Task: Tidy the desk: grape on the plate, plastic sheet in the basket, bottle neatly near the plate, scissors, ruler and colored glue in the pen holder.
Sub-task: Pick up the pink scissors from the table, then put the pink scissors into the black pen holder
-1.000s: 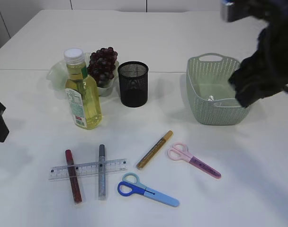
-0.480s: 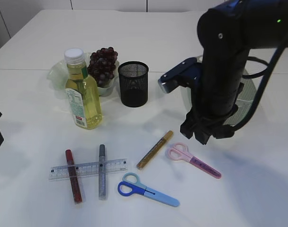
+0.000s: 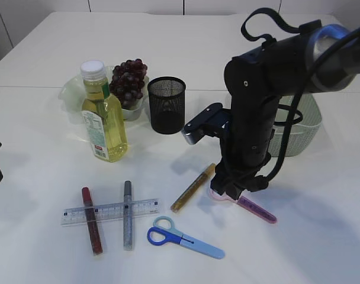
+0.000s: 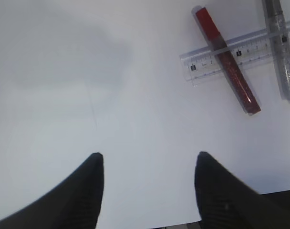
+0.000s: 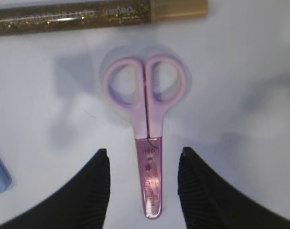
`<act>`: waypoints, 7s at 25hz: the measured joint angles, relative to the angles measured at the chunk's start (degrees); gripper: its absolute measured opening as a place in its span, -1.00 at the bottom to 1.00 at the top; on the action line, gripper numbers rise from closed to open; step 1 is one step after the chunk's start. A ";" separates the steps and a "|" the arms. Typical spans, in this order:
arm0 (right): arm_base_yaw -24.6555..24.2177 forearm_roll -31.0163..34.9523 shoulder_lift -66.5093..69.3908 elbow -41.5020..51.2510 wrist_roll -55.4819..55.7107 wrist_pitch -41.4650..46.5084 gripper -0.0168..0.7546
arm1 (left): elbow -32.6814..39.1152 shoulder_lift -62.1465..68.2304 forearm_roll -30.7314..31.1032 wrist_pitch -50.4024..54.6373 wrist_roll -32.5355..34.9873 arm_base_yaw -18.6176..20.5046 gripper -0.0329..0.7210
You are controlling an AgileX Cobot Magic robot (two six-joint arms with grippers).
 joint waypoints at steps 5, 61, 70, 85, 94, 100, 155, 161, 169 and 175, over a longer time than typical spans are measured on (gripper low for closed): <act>0.00 0.00 2.20 0.00 -0.87 -1.68 0.02 | 0.00 0.00 -0.10 0.09 0.00 0.00 0.24; -0.90 1.66 6.38 -0.23 -0.66 -3.83 -0.45 | 0.00 0.00 1.90 0.22 0.00 0.00 0.19; -0.90 2.19 6.38 -0.41 -0.46 -3.60 -0.45 | 0.00 0.00 1.30 0.22 0.00 0.00 0.19; -0.95 7.00 6.28 -0.46 -2.57 -1.77 -0.45 | 0.00 0.00 0.84 0.22 0.00 0.00 0.19; -1.23 7.27 2.90 -0.46 -3.52 -0.69 -0.45 | 0.00 0.00 0.84 0.02 0.00 0.00 0.19; -4.02 11.21 -0.40 -1.39 -6.68 1.42 -0.45 | 0.00 0.00 0.84 -0.11 0.00 0.00 0.19; -17.84 97.07 26.20 -37.40 -85.07 -6.74 -0.18 | 0.00 0.00 0.17 2.54 0.00 0.00 0.19; -17.84 99.13 26.20 -37.40 -84.76 -6.74 -0.01 | 0.00 0.00 1.52 2.77 0.00 0.00 0.19; -17.84 74.47 18.40 -37.40 -53.52 -10.41 0.00 | 0.00 0.00 1.65 2.96 0.00 0.00 0.19; -17.84 39.47 6.47 -37.40 -20.74 -2.05 0.00 | 0.00 0.00 1.11 3.49 0.00 0.00 0.19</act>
